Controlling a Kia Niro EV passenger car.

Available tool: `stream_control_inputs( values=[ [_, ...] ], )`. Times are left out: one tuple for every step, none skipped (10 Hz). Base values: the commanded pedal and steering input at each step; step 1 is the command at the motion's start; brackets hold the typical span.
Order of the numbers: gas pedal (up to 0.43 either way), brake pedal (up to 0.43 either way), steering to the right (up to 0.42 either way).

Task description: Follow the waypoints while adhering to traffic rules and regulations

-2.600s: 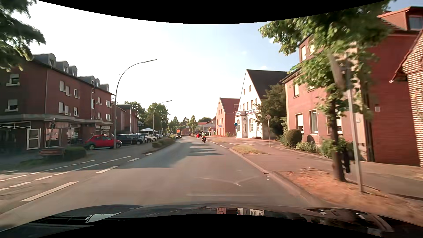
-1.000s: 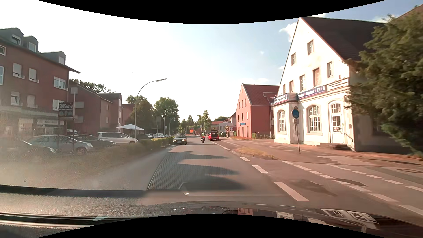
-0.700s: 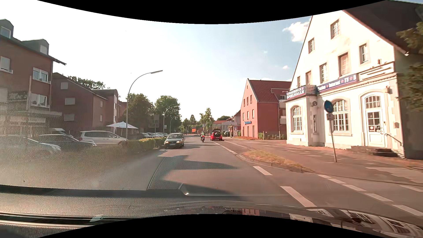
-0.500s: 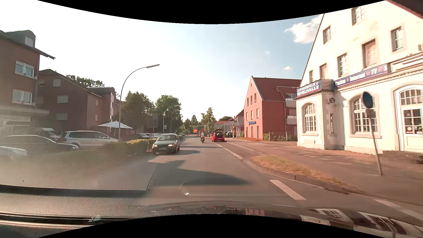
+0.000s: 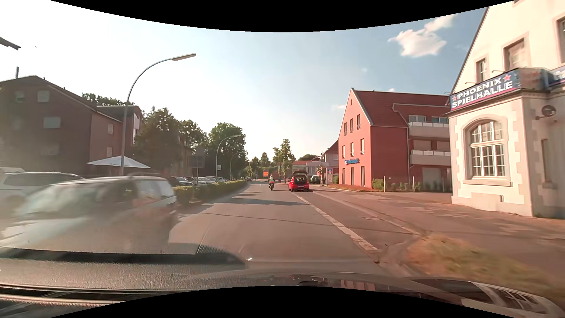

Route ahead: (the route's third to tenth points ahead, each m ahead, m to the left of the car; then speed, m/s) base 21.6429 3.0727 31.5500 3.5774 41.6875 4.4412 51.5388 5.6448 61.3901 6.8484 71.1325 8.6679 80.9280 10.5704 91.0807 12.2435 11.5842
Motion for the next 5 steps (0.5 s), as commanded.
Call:
stream_control_inputs(
  values=[
    [0.177,0.0,-0.021],
    [0.177,0.0,-0.023],
    [0.169,0.0,-0.027],
    [0.169,0.0,-0.028],
    [0.169,0.0,-0.028]
  ],
)
